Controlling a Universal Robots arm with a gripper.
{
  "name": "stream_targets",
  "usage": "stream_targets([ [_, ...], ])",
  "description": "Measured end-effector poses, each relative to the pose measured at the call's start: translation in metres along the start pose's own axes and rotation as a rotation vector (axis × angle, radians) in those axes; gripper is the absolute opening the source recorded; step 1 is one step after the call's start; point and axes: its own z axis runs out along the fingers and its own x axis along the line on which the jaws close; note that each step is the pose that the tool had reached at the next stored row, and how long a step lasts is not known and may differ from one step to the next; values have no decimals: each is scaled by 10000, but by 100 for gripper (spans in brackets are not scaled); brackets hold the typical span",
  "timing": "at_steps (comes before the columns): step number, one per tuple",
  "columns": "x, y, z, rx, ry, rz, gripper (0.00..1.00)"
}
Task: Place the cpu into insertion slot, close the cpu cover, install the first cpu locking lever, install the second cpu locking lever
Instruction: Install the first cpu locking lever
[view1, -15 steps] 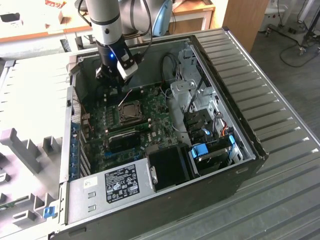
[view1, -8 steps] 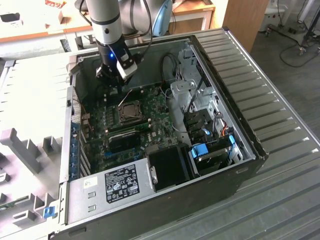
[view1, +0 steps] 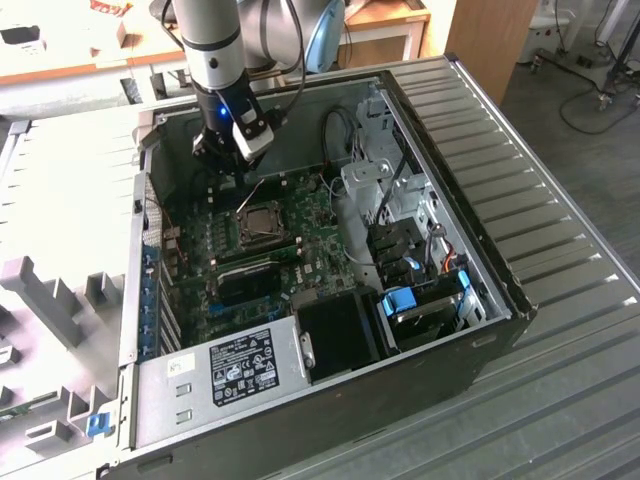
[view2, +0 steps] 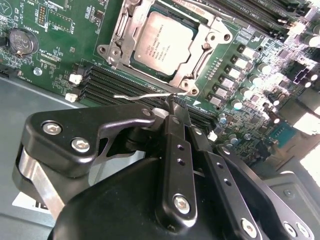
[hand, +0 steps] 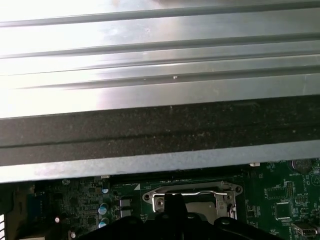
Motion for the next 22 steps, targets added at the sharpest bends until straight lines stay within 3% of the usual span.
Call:
stream_targets([
  [9, -42, 20, 23, -7, -1, 47, 10],
  [22, -42, 47, 26, -23, 1, 46, 10],
])
